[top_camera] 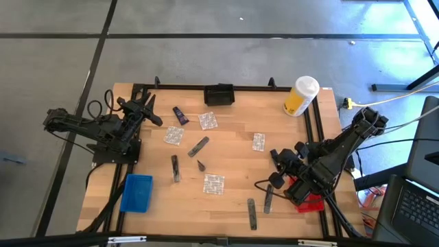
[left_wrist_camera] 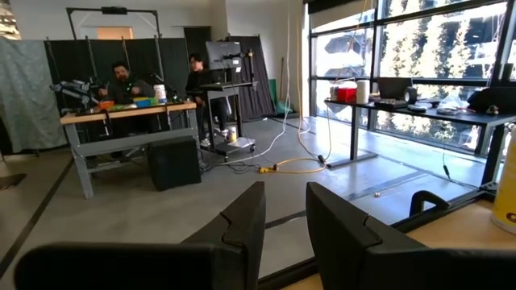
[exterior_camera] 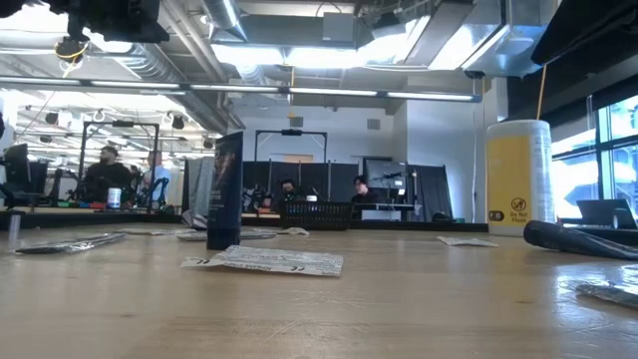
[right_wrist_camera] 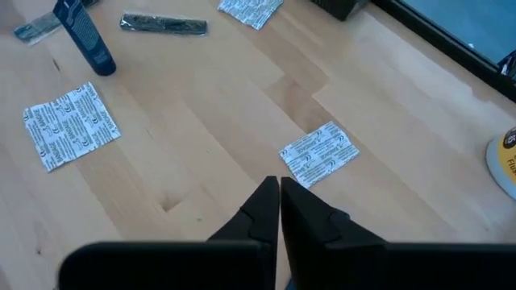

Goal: Pick & Place Travel size toiletries
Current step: Put the white bandage into the black bin

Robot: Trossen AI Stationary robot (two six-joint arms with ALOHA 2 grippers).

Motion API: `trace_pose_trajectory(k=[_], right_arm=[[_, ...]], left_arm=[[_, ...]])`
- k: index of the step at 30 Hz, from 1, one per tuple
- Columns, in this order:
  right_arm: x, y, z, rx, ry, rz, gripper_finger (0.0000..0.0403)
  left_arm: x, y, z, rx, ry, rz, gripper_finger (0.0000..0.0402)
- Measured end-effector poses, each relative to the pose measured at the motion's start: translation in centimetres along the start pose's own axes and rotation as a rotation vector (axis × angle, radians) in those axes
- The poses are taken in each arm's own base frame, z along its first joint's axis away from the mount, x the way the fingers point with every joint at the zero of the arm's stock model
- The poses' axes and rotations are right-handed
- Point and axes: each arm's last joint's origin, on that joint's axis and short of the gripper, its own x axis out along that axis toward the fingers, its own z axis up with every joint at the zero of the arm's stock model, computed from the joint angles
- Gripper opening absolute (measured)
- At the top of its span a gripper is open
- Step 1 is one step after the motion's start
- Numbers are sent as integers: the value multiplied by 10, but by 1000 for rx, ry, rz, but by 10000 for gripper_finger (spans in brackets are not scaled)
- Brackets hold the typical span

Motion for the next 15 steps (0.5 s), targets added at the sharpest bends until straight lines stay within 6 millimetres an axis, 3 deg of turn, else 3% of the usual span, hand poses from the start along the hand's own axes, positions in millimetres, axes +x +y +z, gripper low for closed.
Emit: trace_pose_trajectory(k=[15], right_arm=[[3, 1, 2, 37, 41, 8, 14]], left_arm=[[0, 0, 0, 0, 0, 0, 86]])
